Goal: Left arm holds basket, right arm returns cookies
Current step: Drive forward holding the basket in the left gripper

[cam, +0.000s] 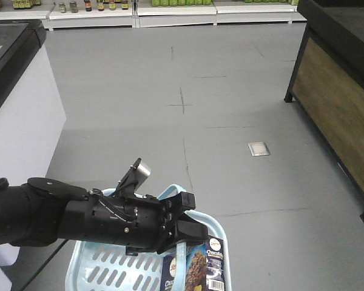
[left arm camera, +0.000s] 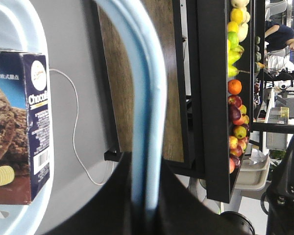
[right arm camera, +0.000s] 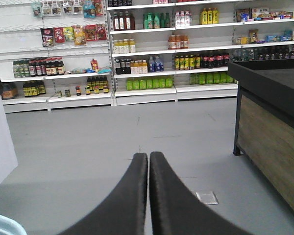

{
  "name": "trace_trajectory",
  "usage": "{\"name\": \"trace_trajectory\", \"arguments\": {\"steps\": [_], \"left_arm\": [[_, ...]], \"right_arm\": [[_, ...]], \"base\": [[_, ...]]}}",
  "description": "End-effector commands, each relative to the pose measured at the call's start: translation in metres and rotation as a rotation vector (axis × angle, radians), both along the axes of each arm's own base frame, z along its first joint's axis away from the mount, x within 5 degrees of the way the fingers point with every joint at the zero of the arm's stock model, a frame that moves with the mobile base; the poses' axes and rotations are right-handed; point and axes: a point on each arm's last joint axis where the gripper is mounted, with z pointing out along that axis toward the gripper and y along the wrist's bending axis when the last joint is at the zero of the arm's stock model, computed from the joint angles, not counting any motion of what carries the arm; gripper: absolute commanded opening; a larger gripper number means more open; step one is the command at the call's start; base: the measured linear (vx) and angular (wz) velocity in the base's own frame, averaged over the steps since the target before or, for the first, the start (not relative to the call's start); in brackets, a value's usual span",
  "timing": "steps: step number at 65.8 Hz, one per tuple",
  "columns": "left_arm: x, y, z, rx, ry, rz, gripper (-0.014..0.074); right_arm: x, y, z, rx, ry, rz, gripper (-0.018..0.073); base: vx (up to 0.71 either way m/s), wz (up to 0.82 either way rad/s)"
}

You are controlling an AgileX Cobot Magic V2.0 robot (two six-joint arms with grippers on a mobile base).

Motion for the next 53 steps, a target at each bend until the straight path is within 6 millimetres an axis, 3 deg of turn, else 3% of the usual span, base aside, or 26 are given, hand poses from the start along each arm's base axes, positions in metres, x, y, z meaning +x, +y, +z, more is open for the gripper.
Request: {"name": "trace_trajectory", "arguments": {"steps": [1,53], "left_arm": [[-0.0007,-0.0035,0.0264,-0.106,-0.026,-0.001,-0.0006],[-0.0007,-0.0035,0.0265,-0.106,-0.026,-0.001,-0.0006]], "right_arm": [[-0.0012,0.0000,0.0073,0.002,-0.082,0.000,-0.0009],[-0.0012,0.0000,0.0073,0.002,-0.082,0.000,-0.0009]], "base": [[0.39,-0.09],[0.40,0.01]]}}
